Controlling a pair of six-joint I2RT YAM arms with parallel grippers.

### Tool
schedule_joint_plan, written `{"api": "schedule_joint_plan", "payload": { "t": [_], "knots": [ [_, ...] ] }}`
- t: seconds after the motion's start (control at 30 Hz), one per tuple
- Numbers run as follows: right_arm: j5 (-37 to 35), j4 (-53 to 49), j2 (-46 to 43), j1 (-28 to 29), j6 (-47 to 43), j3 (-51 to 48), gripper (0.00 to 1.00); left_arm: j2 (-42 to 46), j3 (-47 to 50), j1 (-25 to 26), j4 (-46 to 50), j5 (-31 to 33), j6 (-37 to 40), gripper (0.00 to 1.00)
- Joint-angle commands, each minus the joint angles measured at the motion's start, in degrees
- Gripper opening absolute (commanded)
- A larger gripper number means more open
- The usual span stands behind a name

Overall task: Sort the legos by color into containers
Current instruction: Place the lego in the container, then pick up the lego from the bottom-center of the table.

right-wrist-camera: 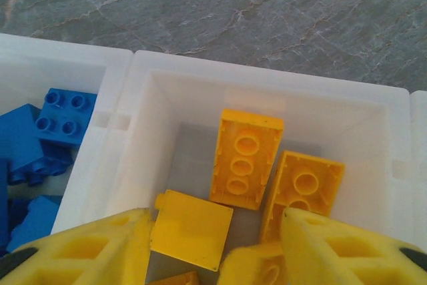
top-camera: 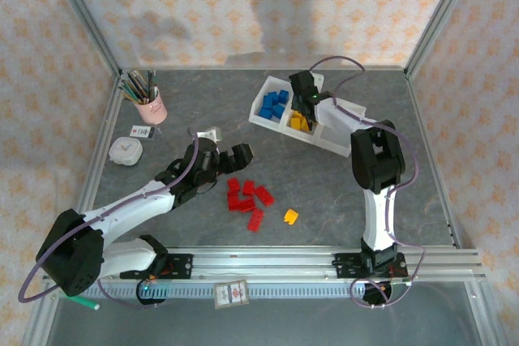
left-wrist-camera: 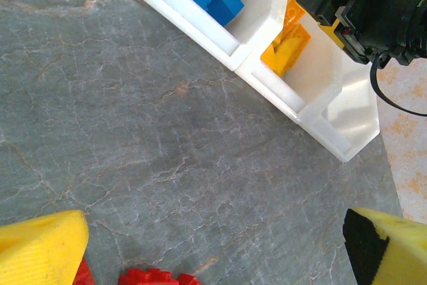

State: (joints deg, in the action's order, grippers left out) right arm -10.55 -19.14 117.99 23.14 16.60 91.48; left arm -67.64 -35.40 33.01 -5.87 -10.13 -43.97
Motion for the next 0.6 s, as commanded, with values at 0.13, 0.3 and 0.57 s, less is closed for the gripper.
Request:
{"api": "schedule_joint_plan", "payload": {
  "t": [0.13, 0.3, 0.57],
  "knots": [
    [1.76, -0.16, -10.63, 3.23, -1.22, -4.47, 0.57, 2.35, -1.87, 0.38, -0.32, 0.09, 1.78, 0.99],
    [3.59, -0.44, -17.92, 7.46, 0.43, -13.05, 0.6, 4.65, -0.34, 0.51, 1.03, -2.41, 2.13, 0.99],
    [5.41, -3.7, -29.33, 14.33, 5.17, -27.89, 0.67, 9.44, 3.51, 1.99, 4.81, -1.48, 2.92, 0.99]
  ]
}}
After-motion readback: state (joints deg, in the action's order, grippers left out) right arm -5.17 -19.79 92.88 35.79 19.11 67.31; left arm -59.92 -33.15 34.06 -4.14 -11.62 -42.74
